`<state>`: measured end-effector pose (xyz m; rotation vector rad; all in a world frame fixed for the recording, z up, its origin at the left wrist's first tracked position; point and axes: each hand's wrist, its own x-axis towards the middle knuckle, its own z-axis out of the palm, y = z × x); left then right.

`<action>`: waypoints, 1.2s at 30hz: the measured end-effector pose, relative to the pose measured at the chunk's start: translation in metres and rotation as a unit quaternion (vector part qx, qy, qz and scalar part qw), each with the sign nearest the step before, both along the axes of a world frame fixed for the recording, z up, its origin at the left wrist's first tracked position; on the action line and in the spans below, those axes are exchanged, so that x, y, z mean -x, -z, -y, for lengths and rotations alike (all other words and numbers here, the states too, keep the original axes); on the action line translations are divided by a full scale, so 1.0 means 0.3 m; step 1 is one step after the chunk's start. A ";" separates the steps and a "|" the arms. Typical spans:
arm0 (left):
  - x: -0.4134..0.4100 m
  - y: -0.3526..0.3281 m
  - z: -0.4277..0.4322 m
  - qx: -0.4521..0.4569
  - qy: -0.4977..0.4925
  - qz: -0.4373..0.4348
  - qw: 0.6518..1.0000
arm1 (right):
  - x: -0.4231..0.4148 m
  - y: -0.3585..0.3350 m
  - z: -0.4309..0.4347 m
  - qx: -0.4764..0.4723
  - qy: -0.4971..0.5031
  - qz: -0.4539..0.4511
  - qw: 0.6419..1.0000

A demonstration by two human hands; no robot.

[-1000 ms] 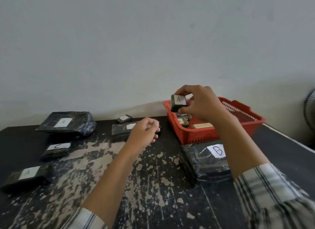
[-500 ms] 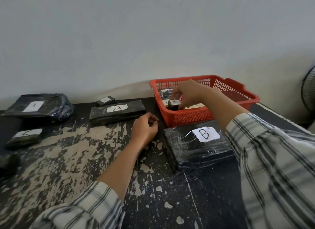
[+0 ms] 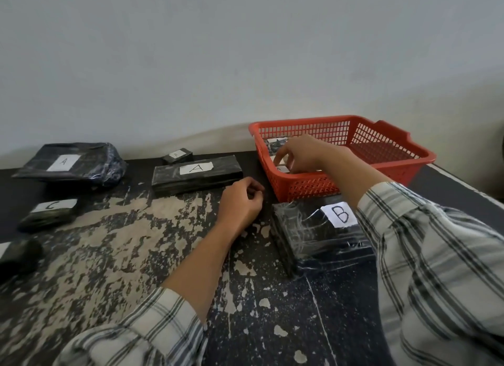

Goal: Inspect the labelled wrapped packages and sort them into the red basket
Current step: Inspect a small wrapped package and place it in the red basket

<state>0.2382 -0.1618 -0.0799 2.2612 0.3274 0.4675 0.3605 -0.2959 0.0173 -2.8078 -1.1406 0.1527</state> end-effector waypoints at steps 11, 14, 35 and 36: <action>0.106 -0.072 -0.060 0.047 -0.003 0.055 0.997 | 0.266 -0.136 -0.110 -0.198 0.071 0.127 0.969; 0.196 -0.109 -0.139 0.024 -0.023 0.063 0.997 | 0.412 -0.120 -0.203 -0.229 0.039 0.091 0.968; 0.939 -0.188 -0.775 -0.203 -0.164 -0.259 0.930 | 0.900 0.179 -0.630 -0.218 -0.059 -0.061 0.972; 0.938 -0.180 -0.771 -0.202 -0.169 -0.250 0.932 | 0.902 0.182 -0.633 -0.222 -0.060 -0.063 0.971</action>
